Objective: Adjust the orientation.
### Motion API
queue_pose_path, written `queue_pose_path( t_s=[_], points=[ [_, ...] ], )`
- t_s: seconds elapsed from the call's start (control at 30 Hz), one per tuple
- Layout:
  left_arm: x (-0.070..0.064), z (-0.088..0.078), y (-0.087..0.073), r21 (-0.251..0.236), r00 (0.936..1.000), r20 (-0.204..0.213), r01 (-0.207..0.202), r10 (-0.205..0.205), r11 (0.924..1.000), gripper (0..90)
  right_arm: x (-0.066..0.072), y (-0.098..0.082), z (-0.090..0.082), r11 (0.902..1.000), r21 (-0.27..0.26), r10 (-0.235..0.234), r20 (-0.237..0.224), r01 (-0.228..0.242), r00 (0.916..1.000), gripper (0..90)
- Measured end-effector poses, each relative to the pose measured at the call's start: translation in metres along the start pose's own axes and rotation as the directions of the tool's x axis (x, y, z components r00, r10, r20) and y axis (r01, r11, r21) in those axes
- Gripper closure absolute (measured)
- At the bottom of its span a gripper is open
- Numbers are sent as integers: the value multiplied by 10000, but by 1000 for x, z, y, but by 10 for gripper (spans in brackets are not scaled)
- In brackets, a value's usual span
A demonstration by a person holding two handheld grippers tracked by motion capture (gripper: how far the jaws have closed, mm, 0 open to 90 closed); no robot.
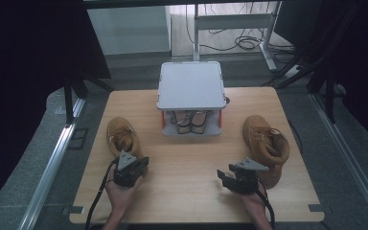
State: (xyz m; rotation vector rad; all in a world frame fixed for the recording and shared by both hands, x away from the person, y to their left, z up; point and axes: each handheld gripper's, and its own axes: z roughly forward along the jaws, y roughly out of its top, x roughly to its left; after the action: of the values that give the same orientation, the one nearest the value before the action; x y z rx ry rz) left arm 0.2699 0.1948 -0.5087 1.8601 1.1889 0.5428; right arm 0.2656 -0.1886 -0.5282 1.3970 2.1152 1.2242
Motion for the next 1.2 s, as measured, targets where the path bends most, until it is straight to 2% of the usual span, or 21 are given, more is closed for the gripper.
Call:
queue_pose_path(
  t_s=[0.13, 0.57, 1.2],
  points=[
    [0, -1, -1, 24, 10000, 33, -4, 4, 10000, 899, 2, 0, 0, 9999, 14, -116, 13, 116, 9999, 439],
    [7, -14, -7, 141, 9999, 126, 27, -29, 9999, 899, 0, 0, -2, 10000, -25, -88, 98, 89, 9999, 437],
    [32, -47, -26, 255, 9986, 350, 393, -401, 9989, 899, 0, 1, -5, 9999, -116, -114, 80, 114, 9999, 437]
  ],
)
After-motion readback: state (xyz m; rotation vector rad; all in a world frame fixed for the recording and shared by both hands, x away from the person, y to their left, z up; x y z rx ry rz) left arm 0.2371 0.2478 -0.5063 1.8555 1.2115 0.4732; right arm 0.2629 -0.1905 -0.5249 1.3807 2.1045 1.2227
